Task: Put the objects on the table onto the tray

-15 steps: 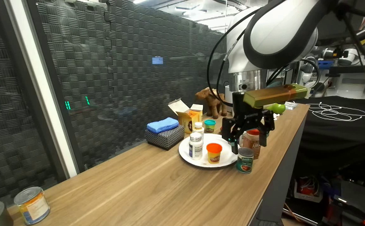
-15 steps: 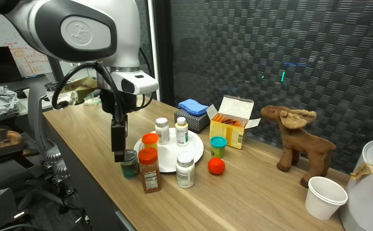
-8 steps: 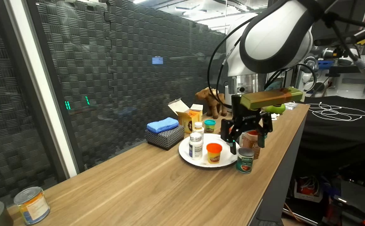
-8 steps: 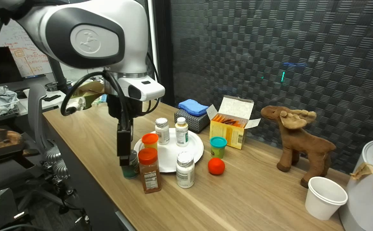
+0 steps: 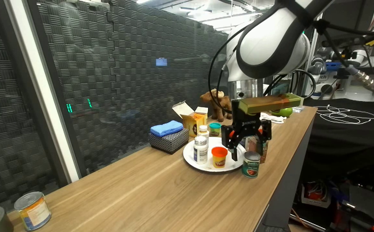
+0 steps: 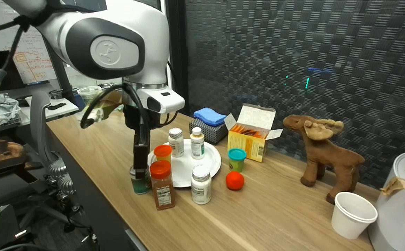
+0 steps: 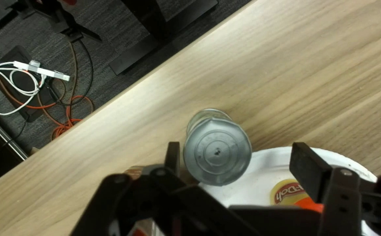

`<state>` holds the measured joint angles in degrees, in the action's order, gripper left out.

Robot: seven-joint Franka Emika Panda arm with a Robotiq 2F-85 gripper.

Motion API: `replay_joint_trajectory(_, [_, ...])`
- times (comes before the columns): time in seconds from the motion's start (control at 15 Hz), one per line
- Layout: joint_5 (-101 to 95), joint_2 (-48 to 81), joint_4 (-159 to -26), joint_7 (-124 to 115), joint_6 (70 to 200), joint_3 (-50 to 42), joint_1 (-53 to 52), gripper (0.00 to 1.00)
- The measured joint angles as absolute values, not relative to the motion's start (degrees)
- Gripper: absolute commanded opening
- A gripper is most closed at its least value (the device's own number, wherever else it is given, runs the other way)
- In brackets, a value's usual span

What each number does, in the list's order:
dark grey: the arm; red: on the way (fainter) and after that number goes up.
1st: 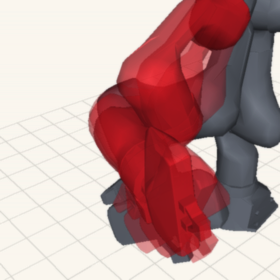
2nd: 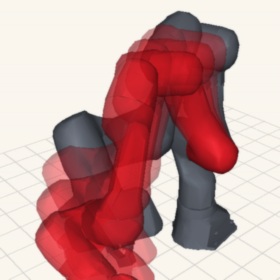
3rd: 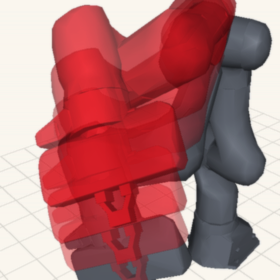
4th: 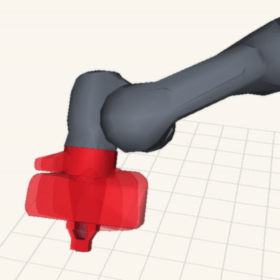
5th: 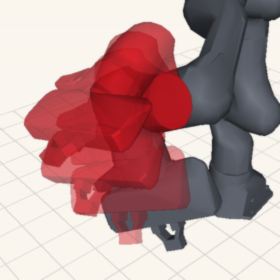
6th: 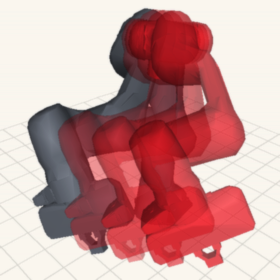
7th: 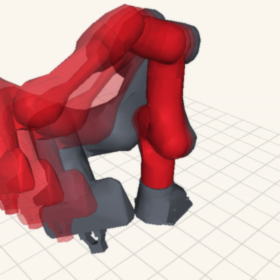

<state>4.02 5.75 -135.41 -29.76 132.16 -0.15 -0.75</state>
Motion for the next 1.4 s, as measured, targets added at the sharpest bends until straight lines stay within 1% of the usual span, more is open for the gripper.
replay_joint_trajectory(0.27, [4.24, 6.32, -135.35, -29.74, 132.16, -0.15, -0.75, 0.24])
replay_joint_trajectory(0.33, [4.29, 6.34, -135.34, -29.74, 132.13, -0.15, -0.75, 0.21])
replay_joint_trajectory(0.67, [4.96, 5.61, -135.77, -29.69, 132.12, -0.11, -0.81, 0.21])
replay_joint_trajectory(0.87, [4.15, 2.83, -136.00, -30.18, 131.05, -0.14, -0.83, 0.21])
replay_joint_trajectory(1.13, [-0.01, -1.81, -134.63, -31.48, 125.62, -0.21, -0.52, 0.21])
replay_joint_trajectory(1.4, [-1.36, -0.47, -129.68, -31.32, 121.82, -0.22, 0.06, 0.21])
